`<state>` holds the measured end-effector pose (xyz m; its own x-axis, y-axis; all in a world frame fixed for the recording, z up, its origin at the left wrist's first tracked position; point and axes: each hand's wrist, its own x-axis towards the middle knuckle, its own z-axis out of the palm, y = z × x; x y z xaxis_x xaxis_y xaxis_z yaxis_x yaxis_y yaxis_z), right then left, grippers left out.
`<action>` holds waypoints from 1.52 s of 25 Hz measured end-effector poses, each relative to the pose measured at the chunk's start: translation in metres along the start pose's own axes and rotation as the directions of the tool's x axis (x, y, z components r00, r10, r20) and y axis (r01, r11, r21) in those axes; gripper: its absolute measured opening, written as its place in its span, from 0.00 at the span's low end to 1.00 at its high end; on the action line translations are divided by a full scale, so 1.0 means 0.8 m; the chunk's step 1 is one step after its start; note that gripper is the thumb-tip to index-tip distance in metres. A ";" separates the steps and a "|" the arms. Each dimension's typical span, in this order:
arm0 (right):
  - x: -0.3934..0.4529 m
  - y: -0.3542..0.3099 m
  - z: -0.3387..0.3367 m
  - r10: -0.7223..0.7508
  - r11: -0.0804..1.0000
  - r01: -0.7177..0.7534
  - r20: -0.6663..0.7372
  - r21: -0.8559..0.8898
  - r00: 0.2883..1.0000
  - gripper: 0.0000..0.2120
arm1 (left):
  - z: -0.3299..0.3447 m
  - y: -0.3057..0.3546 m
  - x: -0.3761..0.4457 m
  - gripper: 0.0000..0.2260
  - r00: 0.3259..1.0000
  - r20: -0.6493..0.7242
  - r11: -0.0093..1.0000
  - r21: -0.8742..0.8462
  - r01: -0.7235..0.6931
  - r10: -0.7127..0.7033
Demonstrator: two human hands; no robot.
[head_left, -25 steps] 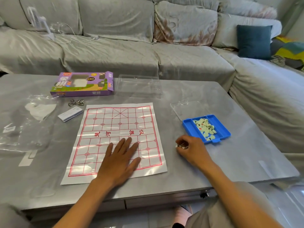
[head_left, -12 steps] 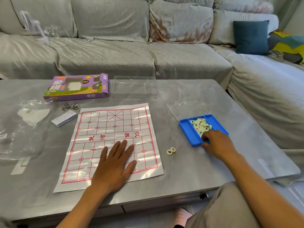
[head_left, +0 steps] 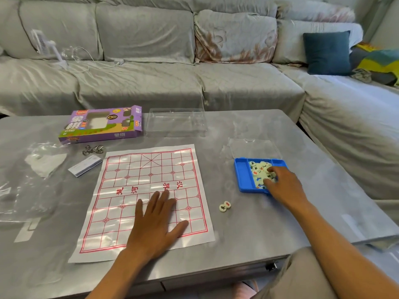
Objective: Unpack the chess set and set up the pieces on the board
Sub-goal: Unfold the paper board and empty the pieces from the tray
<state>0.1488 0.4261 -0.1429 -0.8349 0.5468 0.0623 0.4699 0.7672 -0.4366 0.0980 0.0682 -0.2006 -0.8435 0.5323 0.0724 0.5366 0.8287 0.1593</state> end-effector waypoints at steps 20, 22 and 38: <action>0.041 -0.003 0.013 -0.075 0.930 0.089 0.054 -0.357 0.996 0.09 | -0.005 0.004 0.000 0.42 0.998 0.022 0.998 -0.019 0.061 -0.060; 0.039 -0.002 0.013 -0.076 0.930 0.079 0.022 -0.360 0.997 0.10 | -0.007 0.004 0.000 0.42 0.998 0.023 0.998 -0.027 0.058 -0.057; 0.007 -0.023 -0.005 0.055 0.985 -0.055 -0.005 -0.162 0.998 0.14 | -0.001 0.003 0.001 0.37 0.999 -0.012 0.998 -0.039 0.047 -0.047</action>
<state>0.1370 0.4165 -0.1312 -0.8064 0.5898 0.0424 0.5555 0.7802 -0.2877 0.0987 0.0700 -0.1991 -0.8682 0.4903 0.0761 0.4951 0.8454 0.2004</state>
